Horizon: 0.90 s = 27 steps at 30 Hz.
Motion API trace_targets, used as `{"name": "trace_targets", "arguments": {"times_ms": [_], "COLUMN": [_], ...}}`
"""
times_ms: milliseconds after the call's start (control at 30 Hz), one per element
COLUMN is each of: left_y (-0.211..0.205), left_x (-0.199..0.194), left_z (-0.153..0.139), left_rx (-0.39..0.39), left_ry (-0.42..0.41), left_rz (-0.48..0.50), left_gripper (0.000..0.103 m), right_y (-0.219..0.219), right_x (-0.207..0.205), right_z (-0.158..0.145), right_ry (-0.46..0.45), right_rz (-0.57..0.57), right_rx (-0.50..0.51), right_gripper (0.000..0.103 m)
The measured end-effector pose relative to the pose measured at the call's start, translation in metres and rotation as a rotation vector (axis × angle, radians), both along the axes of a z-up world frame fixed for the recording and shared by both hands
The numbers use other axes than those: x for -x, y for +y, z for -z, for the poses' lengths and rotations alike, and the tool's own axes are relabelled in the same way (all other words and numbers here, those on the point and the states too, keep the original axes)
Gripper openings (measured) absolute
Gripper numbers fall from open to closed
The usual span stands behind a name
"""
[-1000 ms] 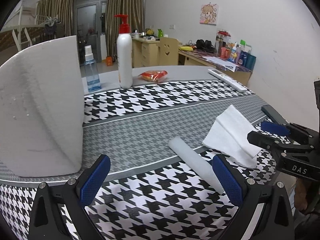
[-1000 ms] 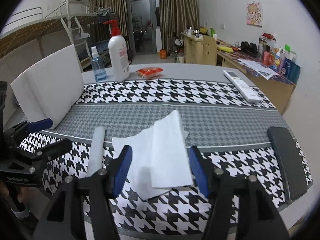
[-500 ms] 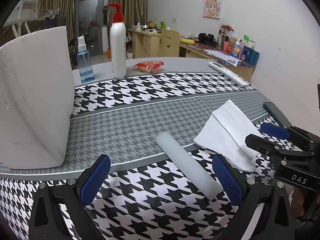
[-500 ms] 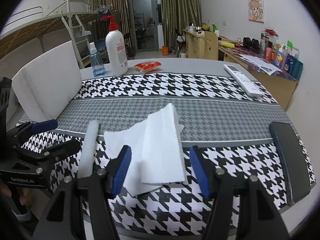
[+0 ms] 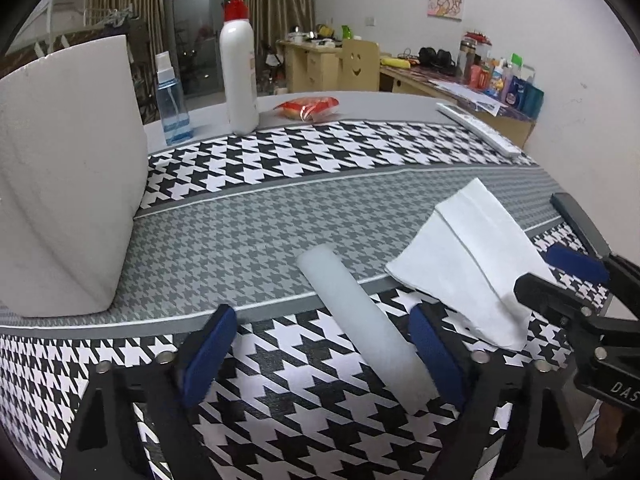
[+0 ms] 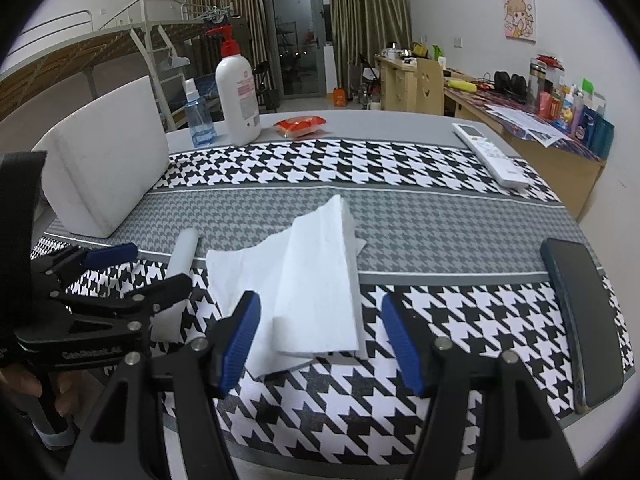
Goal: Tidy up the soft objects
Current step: 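Grasp the white foam roller with the left tool while the right holds the tissues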
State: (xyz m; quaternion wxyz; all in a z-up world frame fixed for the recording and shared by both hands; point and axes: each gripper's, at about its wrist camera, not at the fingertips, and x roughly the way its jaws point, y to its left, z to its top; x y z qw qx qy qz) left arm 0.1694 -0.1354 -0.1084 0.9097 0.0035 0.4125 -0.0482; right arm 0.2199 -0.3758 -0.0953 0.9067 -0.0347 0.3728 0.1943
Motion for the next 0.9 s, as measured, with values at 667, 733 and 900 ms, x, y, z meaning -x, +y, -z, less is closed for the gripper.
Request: {"name": "trace_targets", "arguments": {"times_ms": [667,733,900], "left_y": [-0.021,-0.017,-0.008], "left_x": [-0.008,-0.009,-0.006], "left_z": [0.0,-0.001,-0.011], "left_rx": [-0.04,-0.023,-0.014], "left_ry": [0.01,0.014,-0.013], "left_rz": [0.019,0.028,0.03], "left_gripper": [0.03,0.027,0.019], "right_y": [-0.009,-0.011,-0.01], "right_x": [-0.002,-0.003,-0.004], "right_z": [0.0,-0.001,-0.002], "right_ry": [0.006,0.002,0.003], "right_rz": [0.014,0.019,0.022], "right_rx": [-0.046,-0.053,-0.06], "right_gripper": [0.068,0.068,0.068]}}
